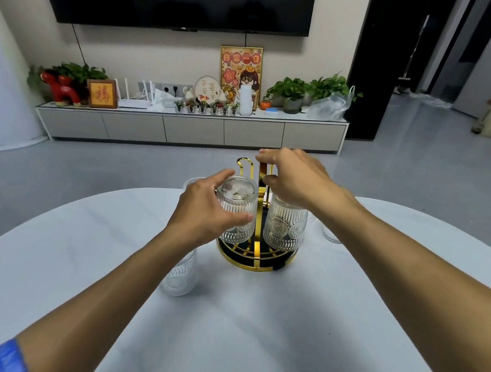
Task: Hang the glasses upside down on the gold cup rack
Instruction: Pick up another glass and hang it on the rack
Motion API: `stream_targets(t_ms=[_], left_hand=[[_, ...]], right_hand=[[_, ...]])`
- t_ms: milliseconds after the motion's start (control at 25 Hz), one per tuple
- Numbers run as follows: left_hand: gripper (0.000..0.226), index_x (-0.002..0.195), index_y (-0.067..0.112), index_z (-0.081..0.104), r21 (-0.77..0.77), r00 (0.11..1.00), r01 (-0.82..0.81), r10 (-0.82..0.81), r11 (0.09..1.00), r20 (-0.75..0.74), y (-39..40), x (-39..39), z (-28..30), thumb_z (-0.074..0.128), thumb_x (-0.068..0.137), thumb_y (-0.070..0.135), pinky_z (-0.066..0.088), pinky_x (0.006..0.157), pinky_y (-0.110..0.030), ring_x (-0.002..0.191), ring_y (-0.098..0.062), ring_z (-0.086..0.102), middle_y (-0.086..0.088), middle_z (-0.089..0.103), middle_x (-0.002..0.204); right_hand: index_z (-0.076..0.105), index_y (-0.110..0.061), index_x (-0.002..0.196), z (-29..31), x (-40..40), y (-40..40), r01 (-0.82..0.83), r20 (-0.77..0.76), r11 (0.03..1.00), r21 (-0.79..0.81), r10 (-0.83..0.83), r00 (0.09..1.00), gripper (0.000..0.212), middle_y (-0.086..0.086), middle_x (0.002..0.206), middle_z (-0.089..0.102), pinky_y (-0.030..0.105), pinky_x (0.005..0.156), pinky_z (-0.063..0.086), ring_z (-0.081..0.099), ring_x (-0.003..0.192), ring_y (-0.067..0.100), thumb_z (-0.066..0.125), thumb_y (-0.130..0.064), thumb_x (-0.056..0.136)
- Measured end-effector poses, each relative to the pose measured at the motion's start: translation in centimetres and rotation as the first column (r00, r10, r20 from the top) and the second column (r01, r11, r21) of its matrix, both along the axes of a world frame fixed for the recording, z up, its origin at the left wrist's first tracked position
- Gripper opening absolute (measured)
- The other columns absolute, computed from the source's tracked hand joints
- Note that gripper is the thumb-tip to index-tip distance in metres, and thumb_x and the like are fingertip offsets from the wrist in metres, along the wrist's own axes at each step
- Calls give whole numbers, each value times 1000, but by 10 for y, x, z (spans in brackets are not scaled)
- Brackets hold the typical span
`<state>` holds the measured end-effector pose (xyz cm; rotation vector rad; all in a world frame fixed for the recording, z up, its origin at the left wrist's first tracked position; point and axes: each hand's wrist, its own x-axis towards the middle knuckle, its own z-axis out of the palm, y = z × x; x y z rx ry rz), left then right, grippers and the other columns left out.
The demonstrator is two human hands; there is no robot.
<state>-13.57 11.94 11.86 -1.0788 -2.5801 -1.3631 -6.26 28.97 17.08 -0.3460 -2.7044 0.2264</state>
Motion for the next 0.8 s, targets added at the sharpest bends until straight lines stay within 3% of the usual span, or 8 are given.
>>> stream_targets(t_ms=[280, 520, 600, 720, 800], left_hand=[[100, 144, 25, 44, -33, 999, 8, -6, 999, 51, 2, -1, -27, 90, 57, 43, 53, 85, -32, 104, -18, 59, -6, 61, 134], [108, 151, 31, 28, -66, 993, 61, -54, 996, 106, 0, 2, -27, 88, 62, 44, 46, 90, -30, 120, -17, 50, -3, 46, 149], [118, 153, 34, 15, -93, 992, 61, -50, 994, 115, -17, 0, -26, 85, 60, 52, 39, 100, -36, 138, -23, 36, 0, 31, 158], [120, 152, 35, 16, -100, 987, -108, 119, 989, 109, -66, -1, -47, 85, 55, 55, 32, 104, -37, 142, -23, 27, 3, 29, 159], [126, 152, 33, 14, -163, 964, -178, 205, 970, 167, -92, 4, -68, 88, 51, 51, 29, 108, -39, 142, -23, 26, 2, 27, 158]], right_hand=[[53, -28, 135, -1, 2, -2, 19, 13, 1000, 8, -19, 1000, 48, -5, 141, 56, 51, 96, 46, 50, 126, 32, 64, -20, 90], [47, -28, 140, -1, 2, -1, 8, 65, 996, -94, -2, 998, 53, -10, 150, 44, 51, 106, 37, 37, 136, 30, 60, -13, 91], [48, -26, 140, -6, 12, -5, -45, -53, 989, -141, 38, 998, 51, -5, 147, 49, 47, 106, 36, 38, 135, 27, 57, -11, 92], [59, -19, 130, -36, 47, -37, -130, -460, 952, -278, -13, 888, 46, 1, 131, 62, 38, 97, 42, 50, 121, 21, 53, 0, 88], [64, -15, 120, -71, 73, -72, -158, -520, 915, -371, -64, 852, 43, 2, 121, 66, 37, 92, 48, 55, 111, 19, 52, 5, 84]])
